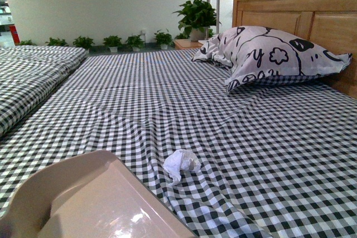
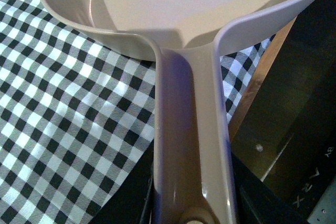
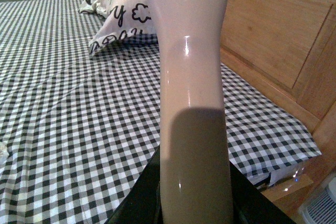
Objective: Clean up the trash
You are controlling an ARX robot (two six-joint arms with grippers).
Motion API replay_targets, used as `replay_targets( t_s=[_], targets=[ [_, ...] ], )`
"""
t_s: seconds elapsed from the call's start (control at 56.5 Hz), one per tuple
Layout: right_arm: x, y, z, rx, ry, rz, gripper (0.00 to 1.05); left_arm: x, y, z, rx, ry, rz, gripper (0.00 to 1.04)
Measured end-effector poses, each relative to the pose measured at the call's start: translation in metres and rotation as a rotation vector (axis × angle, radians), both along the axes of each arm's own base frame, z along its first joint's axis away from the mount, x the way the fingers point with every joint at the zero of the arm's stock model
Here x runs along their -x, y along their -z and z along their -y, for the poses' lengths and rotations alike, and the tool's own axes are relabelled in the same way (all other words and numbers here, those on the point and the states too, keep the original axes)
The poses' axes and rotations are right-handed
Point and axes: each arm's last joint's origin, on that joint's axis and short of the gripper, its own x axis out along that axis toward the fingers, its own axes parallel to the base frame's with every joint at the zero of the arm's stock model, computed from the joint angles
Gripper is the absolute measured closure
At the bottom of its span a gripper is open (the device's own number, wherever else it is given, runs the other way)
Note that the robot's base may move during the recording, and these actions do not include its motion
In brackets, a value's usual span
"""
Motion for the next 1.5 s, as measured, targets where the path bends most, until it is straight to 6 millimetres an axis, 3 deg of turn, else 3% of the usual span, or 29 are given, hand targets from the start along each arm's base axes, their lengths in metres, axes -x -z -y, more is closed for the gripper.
replay_targets(
  t_s=[0.265,0.743,0.814,0.991,1.186,1.292,1.504],
  targets=[
    [0.0,0.0,0.0,0.0,0.0,0.0,0.86,-0.011,0.002,0.002,-0.023,0.021,-0.016,0.78],
    [-0.002,0.001,0.0,0.0,-0.037,-0.055,0.86,-0.012,-0.001,0.002,-0.042,0.023,-0.032,0.78],
    [-0.016,-0.001,-0.002,0.035,-0.166,-0.265,0.86,-0.012,-0.001,0.002,-0.042,0.023,-0.033,0.78],
    [-0.067,0.014,-0.017,0.023,-0.355,-0.44,0.86,-0.012,-0.001,0.002,-0.042,0.023,-0.033,0.78],
    [-0.141,0.043,-0.038,0.142,-0.332,-0.562,0.86,-0.012,-0.001,0.002,-0.043,0.024,-0.033,0.78],
    [-0.169,0.056,-0.049,0.219,-0.294,-0.598,0.86,-0.012,-0.001,0.002,-0.043,0.024,-0.033,0.78],
    [-0.193,0.074,-0.068,0.307,-0.284,-0.648,0.86,-0.012,-0.001,0.002,-0.043,0.024,-0.033,0.78]
  ],
)
